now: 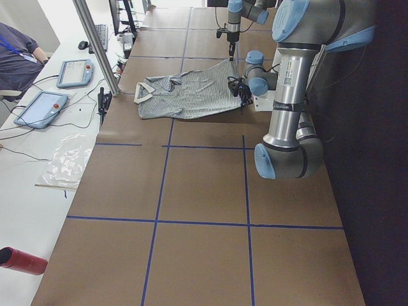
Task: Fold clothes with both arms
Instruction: 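Lift the hem with both grippers and fold it toward the collar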
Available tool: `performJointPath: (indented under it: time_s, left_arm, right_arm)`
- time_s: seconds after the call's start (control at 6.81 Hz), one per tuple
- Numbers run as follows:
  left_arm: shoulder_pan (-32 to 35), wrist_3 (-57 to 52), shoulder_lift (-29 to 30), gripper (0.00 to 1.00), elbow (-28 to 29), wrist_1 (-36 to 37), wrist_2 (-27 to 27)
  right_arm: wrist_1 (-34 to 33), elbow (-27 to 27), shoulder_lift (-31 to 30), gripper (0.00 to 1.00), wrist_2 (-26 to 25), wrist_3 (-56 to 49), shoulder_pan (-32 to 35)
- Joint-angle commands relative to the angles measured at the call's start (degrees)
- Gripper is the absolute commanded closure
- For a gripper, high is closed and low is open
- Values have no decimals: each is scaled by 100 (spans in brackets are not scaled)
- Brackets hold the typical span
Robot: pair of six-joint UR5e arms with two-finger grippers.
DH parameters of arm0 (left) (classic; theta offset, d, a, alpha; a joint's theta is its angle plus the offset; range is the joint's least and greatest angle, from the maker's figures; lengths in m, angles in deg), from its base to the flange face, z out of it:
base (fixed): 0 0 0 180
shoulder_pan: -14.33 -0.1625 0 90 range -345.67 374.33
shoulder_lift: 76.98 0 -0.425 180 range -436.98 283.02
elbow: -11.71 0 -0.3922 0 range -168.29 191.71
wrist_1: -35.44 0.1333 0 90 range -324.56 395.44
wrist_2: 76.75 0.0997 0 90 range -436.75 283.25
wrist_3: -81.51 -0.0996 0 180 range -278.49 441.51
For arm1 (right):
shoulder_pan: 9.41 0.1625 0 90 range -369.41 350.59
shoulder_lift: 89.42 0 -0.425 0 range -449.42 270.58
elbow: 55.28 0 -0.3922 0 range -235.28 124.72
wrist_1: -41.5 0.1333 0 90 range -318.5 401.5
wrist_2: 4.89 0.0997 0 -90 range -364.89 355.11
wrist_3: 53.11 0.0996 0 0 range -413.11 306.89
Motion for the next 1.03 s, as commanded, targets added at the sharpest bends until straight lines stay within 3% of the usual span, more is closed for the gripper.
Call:
performJointPath:
  time_s: [0.0,0.15,0.44,0.88]
  left_arm:
    - [-228,-93,-104,100,-849,576,-28]
    - [-456,-85,-104,100,-1122,867,-19]
    - [-485,-85,-61,100,-1099,940,-19]
    - [784,-1397,289,100,-679,905,42]
  right_arm:
    - [2,647,-642,100,406,11,-180]
    - [10,877,-880,100,521,12,-260]
    - [19,818,-787,100,435,-49,-209]
    - [-16,-364,440,100,223,-2239,1334]
